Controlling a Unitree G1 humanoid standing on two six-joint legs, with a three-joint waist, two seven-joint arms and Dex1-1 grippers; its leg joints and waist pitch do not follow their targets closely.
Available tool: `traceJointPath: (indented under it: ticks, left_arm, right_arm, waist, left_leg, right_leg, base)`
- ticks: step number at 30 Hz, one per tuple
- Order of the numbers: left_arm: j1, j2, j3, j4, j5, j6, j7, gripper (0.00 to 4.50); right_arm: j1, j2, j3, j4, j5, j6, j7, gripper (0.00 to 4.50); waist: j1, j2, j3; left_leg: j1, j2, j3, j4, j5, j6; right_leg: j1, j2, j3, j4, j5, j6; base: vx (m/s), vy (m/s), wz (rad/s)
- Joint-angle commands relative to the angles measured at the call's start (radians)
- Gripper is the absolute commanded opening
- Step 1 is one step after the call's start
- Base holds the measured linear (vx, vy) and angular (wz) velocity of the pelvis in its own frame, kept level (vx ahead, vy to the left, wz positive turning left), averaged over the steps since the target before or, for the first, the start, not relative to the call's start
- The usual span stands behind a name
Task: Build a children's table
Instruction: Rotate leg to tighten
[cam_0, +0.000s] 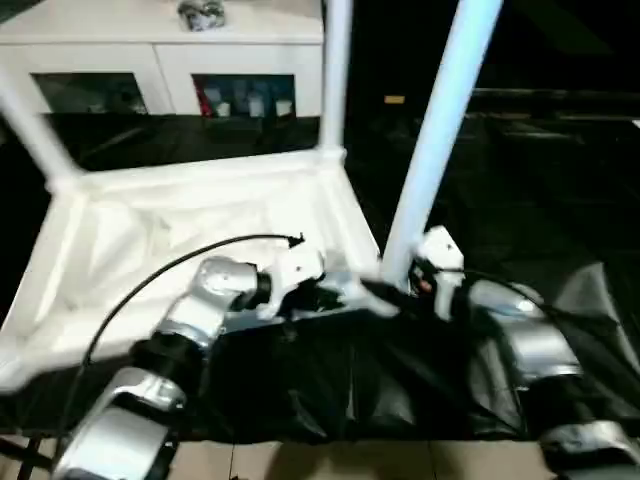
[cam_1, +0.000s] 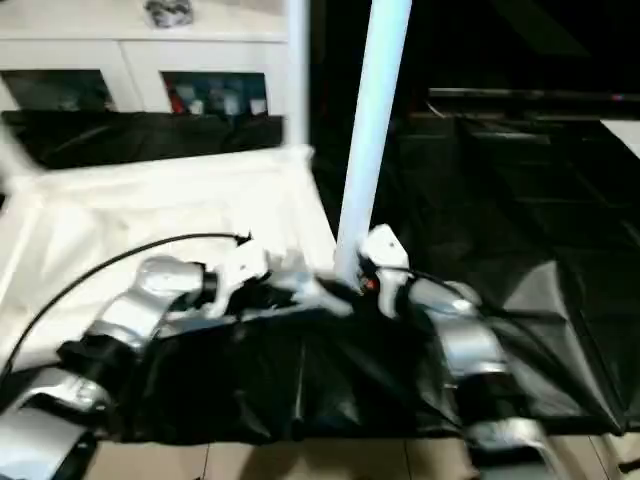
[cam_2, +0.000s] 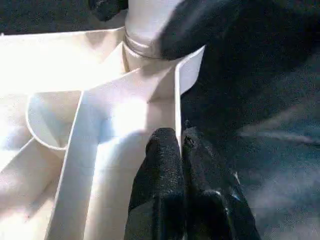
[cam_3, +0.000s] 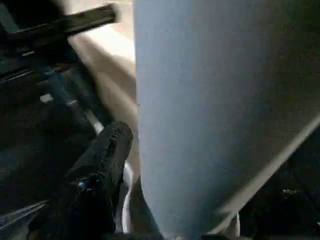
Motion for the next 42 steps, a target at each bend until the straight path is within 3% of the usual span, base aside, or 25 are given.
traceJointPath:
  ticks: [1,14,19,21,22,23,26,27,28,30,31,32,33,34,35,36,37,38,39,40,41,42]
  left_arm:
    - [-0.002,-0.006,-0.025,-0.002,0.010,-0.006,-0.002,0.00]
    - [-0.014,0.037,-0.023,0.017,-0.008,-0.030,-0.068,0.00]
    - [-0.014,0.032,-0.025,0.022,0.000,-0.023,-0.044,0.00]
    - [-0.021,-0.013,-0.016,0.034,0.012,0.004,0.047,0.00]
    - [-0.021,-0.016,-0.015,0.034,0.012,0.005,0.052,0.00]
    - [-0.022,-0.020,-0.015,0.035,0.013,0.006,0.057,0.00]
    - [-0.031,-0.094,-0.021,0.046,0.021,0.029,0.143,0.00]
    - [-0.034,-0.118,-0.024,0.048,0.021,0.039,0.162,0.00]
    - [-0.038,-0.140,-0.026,0.050,0.023,0.044,0.180,0.00]
    - [-0.045,-0.178,-0.030,0.052,0.027,0.059,0.217,0.00]
    - [-0.049,-0.196,-0.032,0.055,0.031,0.063,0.234,0.00]
    - [-0.054,-0.211,-0.035,0.060,0.037,0.066,0.254,0.00]
    - [-0.059,-0.227,-0.041,0.066,0.047,0.069,0.272,0.00]
    - [-0.060,-0.230,-0.042,0.068,0.049,0.070,0.275,0.00]
    - [-0.061,-0.235,-0.044,0.070,0.055,0.069,0.284,0.00]
    - [-0.064,-0.239,-0.045,0.073,0.060,0.070,0.296,0.00]
    - [-0.065,-0.243,-0.043,0.075,0.064,0.070,0.302,0.00]
    - [-0.066,-0.245,-0.041,0.076,0.066,0.069,0.305,0.00]
    - [-0.066,-0.245,-0.039,0.076,0.069,0.067,0.307,0.00]
    - [-0.064,-0.240,-0.038,0.071,0.069,0.067,0.302,0.00]
    - [-0.061,-0.234,-0.037,0.065,0.067,0.067,0.298,0.00]
    - [-0.057,-0.224,-0.037,0.057,0.063,0.059,0.284,0.00]
  right_arm:
    - [0.031,0.011,0.126,-0.017,0.012,0.027,0.142,2.88]
    - [0.030,-0.043,0.178,-0.035,0.002,0.042,0.284,2.04]
    - [0.044,-0.020,0.156,-0.049,0.016,0.068,0.255,1.99]
    - [0.066,0.043,0.109,-0.037,0.012,0.099,0.103,1.99]
    - [0.066,0.047,0.106,-0.035,0.011,0.099,0.093,1.99]
    - [0.067,0.052,0.102,-0.032,0.010,0.100,0.079,1.99]
    - [0.060,0.152,0.051,0.032,-0.012,0.114,-0.130,1.98]
    - [0.054,0.182,0.036,0.051,-0.018,0.122,-0.193,1.98]
    - [0.048,0.205,0.026,0.066,-0.026,0.117,-0.245,1.97]
    - [0.031,0.250,0.005,0.099,-0.029,0.116,-0.332,1.97]
    - [0.017,0.273,-0.005,0.117,-0.033,0.120,-0.381,1.97]
    - [0.001,0.298,-0.017,0.134,-0.032,0.121,-0.428,1.97]
    - [-0.024,0.330,-0.031,0.159,-0.035,0.116,-0.488,1.96]
    - [-0.027,0.336,-0.034,0.162,-0.036,0.116,-0.499,1.96]
    - [-0.040,0.349,-0.040,0.174,-0.039,0.114,-0.525,1.96]
    - [-0.057,0.362,-0.049,0.190,-0.041,0.116,-0.555,1.96]
    - [-0.078,0.374,-0.059,0.208,-0.047,0.112,-0.587,1.96]
    - [-0.089,0.380,-0.061,0.218,-0.052,0.106,-0.597,1.96]
    - [-0.107,0.384,-0.056,0.233,-0.069,0.090,-0.610,1.96]
    - [-0.109,0.380,-0.054,0.237,-0.075,0.080,-0.604,2.31]
    - [-0.106,0.374,-0.056,0.236,-0.073,0.077,-0.595,2.66]
    - [-0.100,0.368,-0.063,0.231,-0.060,0.086,-0.575,2.66]
  waist:
    - [0.005,-0.003,-0.040]
    - [0.020,-0.006,-0.045]
    - [0.021,-0.005,-0.044]
    - [0.019,-0.008,-0.040]
    - [0.018,-0.005,-0.038]
    - [0.016,-0.007,-0.032]
    - [0.008,-0.006,-0.029]
    - [0.001,-0.006,-0.024]
    - [-0.003,0.000,-0.024]
    - [-0.017,-0.002,-0.020]
    - [-0.024,-0.001,-0.020]
    - [-0.025,0.010,-0.019]
    - [-0.043,0.015,-0.015]
    - [-0.048,0.018,-0.013]
    - [-0.060,0.028,-0.011]
    - [-0.063,0.033,-0.007]
    - [-0.073,0.037,-0.005]
    - [-0.071,0.047,0.000]
    - [-0.067,0.045,0.008]
    - [-0.061,0.044,0.008]
    - [-0.049,0.036,0.013]
    - [-0.050,0.027,0.012]
  left_leg:
    - [0.002,0.020,0.004,-0.061,-0.298,0.058]
    - [0.000,0.019,0.005,-0.056,-0.234,0.062]
    - [0.002,0.019,0.005,-0.057,-0.246,0.058]
    - [0.000,0.019,0.005,-0.061,-0.257,0.049]
    - [0.002,0.019,0.005,-0.063,-0.274,0.044]
    - [0.006,0.017,0.002,-0.068,-0.329,0.030]
    - [0.014,0.015,-0.006,-0.071,-0.400,0.001]
    - [0.018,0.012,-0.015,-0.074,-0.446,-0.014]
    - [0.021,0.010,-0.017,-0.074,-0.464,-0.018]
    - [0.022,0.007,-0.024,-0.077,-0.513,-0.021]
    - [0.028,0.004,-0.027,-0.073,-0.548,-0.018]
    - [0.032,0.004,-0.030,-0.074,-0.563,-0.019]
    - [0.035,0.002,-0.039,-0.078,-0.624,-0.021]
    - [0.043,0.003,-0.040,-0.078,-0.650,-0.018]
    - [0.047,0.006,-0.048,-0.083,-0.692,-0.012]
    - [0.048,0.010,-0.051,-0.090,-0.719,-0.011]
    - [0.042,0.017,-0.059,-0.102,-0.769,-0.008]
    - [0.040,0.023,-0.063,-0.113,-0.804,-0.013]
    - [0.022,0.042,-0.056,-0.151,-0.891,-0.024]
    - [0.022,0.043,-0.047,-0.158,-0.899,-0.023]
    - [0.033,0.034,-0.026,-0.157,-0.878,-0.023]
    - [0.061,0.018,-0.019,-0.124,-0.835,-0.019]
  right_leg:
    - [0.043,-0.033,0.022,-0.065,-0.222,-0.238]
    - [0.045,-0.034,0.023,-0.055,-0.154,-0.251]
    - [0.044,-0.035,0.023,-0.058,-0.178,-0.246]
    - [0.043,-0.034,0.024,-0.061,-0.208,-0.233]
    - [0.039,-0.036,0.025,-0.065,-0.241,-0.227]
    - [0.035,-0.037,0.022,-0.077,-0.346,-0.202]
    - [0.024,-0.042,0.024,-0.091,-0.501,-0.151]
    - [0.017,-0.042,0.018,-0.104,-0.594,-0.113]
    - [0.015,-0.041,0.017,-0.107,-0.614,-0.102]
    - [0.013,-0.038,0.009,-0.116,-0.654,-0.077]
    - [0.009,-0.037,0.001,-0.126,-0.690,-0.060]
    - [0.009,-0.038,-0.003,-0.129,-0.695,-0.056]
    - [0.014,-0.032,-0.030,-0.145,-0.709,-0.035]
    - [0.012,-0.031,-0.040,-0.152,-0.700,-0.032]
    - [0.024,-0.031,-0.059,-0.156,-0.660,-0.035]
    - [0.029,-0.029,-0.066,-0.159,-0.637,-0.038]
    - [0.047,-0.028,-0.081,-0.152,-0.581,-0.043]
    - [0.054,-0.028,-0.084,-0.143,-0.561,-0.049]
    - [0.074,-0.018,-0.077,-0.090,-0.497,-0.070]
    - [0.075,-0.015,-0.074,-0.076,-0.496,-0.073]
    - [0.059,-0.010,-0.073,-0.084,-0.580,-0.063]
    - [0.030,-0.018,-0.075,-0.121,-0.675,-0.046]
  base:
    - [0.000,0.000,0.00]
    - [0.000,0.000,0.00]
    - [0.000,0.000,0.00]
    - [0.000,0.000,0.00]
    - [0.000,0.000,0.00]
    - [0.000,0.000,0.00]
    - [-0.020,0.002,-0.01]
    - [-0.060,0.005,-0.02]
    - [-0.050,0.016,-0.03]
    - [0.000,0.000,0.00]
    - [-0.065,0.027,-0.07]
    - [-0.069,0.033,-0.11]
    - [-0.069,0.033,-0.11]
    - [-0.056,0.039,-0.09]
    - [0.000,0.000,0.00]
    - [0.000,0.000,0.00]
    - [0.000,0.000,0.00]
    - [0.000,0.000,0.00]
    - [0.000,0.000,0.00]
    - [-0.062,-0.030,0.13]
    - [-0.001,-0.067,0.20]
    - [-0.001,-0.067,0.20]
